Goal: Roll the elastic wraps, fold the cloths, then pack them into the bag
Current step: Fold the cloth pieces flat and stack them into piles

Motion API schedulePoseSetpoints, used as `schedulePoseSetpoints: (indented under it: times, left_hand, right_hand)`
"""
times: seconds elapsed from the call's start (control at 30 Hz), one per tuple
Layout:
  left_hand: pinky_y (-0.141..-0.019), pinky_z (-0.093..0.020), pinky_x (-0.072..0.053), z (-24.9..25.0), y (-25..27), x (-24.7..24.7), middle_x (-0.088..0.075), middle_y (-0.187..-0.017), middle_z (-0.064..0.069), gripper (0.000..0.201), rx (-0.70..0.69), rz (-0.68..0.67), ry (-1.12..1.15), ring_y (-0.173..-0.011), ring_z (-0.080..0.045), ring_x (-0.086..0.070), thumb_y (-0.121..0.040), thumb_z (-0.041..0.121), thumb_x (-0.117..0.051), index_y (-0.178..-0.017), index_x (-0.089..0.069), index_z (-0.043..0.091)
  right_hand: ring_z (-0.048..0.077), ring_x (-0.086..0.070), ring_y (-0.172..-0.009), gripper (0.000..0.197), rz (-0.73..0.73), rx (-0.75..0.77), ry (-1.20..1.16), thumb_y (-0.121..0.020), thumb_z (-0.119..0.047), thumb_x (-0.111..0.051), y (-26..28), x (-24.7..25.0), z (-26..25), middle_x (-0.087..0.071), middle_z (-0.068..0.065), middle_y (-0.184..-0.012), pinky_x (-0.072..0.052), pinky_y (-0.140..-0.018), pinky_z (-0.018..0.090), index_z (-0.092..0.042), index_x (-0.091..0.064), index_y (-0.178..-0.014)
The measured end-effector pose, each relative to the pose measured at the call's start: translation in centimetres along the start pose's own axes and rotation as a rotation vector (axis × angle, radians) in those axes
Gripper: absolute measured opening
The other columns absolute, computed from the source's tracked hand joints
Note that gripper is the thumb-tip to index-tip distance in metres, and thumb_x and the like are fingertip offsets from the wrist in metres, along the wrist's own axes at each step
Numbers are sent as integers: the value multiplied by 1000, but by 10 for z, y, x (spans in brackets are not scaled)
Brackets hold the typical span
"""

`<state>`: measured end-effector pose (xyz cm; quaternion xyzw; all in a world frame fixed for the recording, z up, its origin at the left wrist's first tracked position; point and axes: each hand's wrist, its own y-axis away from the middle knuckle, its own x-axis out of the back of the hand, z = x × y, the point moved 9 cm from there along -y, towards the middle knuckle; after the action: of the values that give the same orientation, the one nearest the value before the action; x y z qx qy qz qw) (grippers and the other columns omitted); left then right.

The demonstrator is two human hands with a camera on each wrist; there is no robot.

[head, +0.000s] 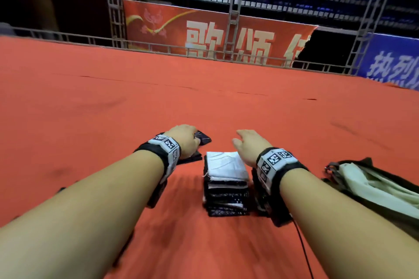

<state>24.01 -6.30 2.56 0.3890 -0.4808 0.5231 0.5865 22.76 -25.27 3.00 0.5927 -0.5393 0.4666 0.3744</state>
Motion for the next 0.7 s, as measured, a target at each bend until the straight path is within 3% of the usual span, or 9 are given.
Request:
schedulePoseSetpoints:
  times: [0.07, 0.1, 0.17, 0.3, 0.4, 0.5, 0.6, 0.67, 0.7]
  left_hand:
    - [-84, -35, -48, -36, 13, -4, -66, -122, -11, 21, 43, -36, -59, -108, -32, -61, -97, 34, -49, -105, -59, 17]
    - [-82, -34, -46, -52, 18, -9, -66, -121, -10, 22, 62, -56, -83, -108, -32, -62, -97, 35, -50, -105, -60, 17]
    - [-88, -33, -48, -81, 23, -19, -66, -127, -9, 32, 112, -88, -125, -115, -31, -61, -96, 35, -51, -120, -64, 17]
    - [-103, -36, -46, -116, 24, -38, -61, -137, -9, 42, 156, -153, -160, -127, -29, -56, -99, 31, -51, -138, -57, 18]
    - [-103, -35, -47, -127, 15, -59, -62, -137, -9, 40, 141, -214, -161, -126, -29, -57, -98, 28, -52, -136, -60, 17]
    - [-100, -36, -50, -131, 2, -80, -67, -128, -10, 38, 120, -287, -165, -114, -30, -63, -93, 28, -53, -126, -67, 16]
    - [-92, -33, -50, -131, -12, -103, -69, -124, -10, 35, 98, -382, -184, -103, -29, -64, -92, 21, -54, -123, -68, 12]
    - [-89, -29, -50, -133, -25, -119, -69, -124, -9, 34, 67, -432, -227, -109, -28, -65, -91, 16, -51, -120, -69, 12]
    - [-95, -31, -50, -132, -30, -125, -68, -127, -8, 37, 46, -446, -244, -116, -28, -64, -89, 15, -48, -119, -70, 15]
  right_hand:
    - [29, -37, -142, 46, -19, 75, -63, -104, -27, -39, -1, -15, -49, -46, 16, -149, -30, -115, 35, -3, -48, -142]
    - [31, -43, -136, 39, -28, 107, -89, -102, -25, -41, -1, -24, -71, -53, 16, -140, -35, -109, 35, -5, -56, -133]
    - [31, -52, -124, 28, -50, 138, -123, -98, -22, -45, -4, -47, -104, -58, 14, -128, -40, -97, 33, -8, -60, -116]
    - [33, -58, -117, 29, -109, 144, -163, -95, -21, -47, -12, -97, -144, -59, 15, -132, -44, -92, 35, -11, -59, -120]
    - [33, -59, -117, 36, -230, 128, -143, -92, -17, -48, -18, -143, -158, -59, 17, -131, -46, -92, 35, -9, -57, -125]
    - [32, -64, -110, 38, -326, 78, -143, -88, -23, -52, -29, -191, -155, -65, 11, -123, -52, -86, 35, -16, -59, -124]
    - [35, -58, -117, 35, -381, 83, -51, -95, -21, -47, -27, -210, -151, -61, 17, -129, -48, -95, 36, -12, -60, -127]
    - [38, -44, -131, 39, -418, 71, 71, -100, -16, -41, -28, -224, -142, -50, 21, -138, -35, -108, 40, -6, -49, -137]
    - [40, -38, -136, 43, -412, 68, 109, -100, -17, -40, -29, -228, -139, -47, 21, -141, -30, -112, 43, -7, -45, -142]
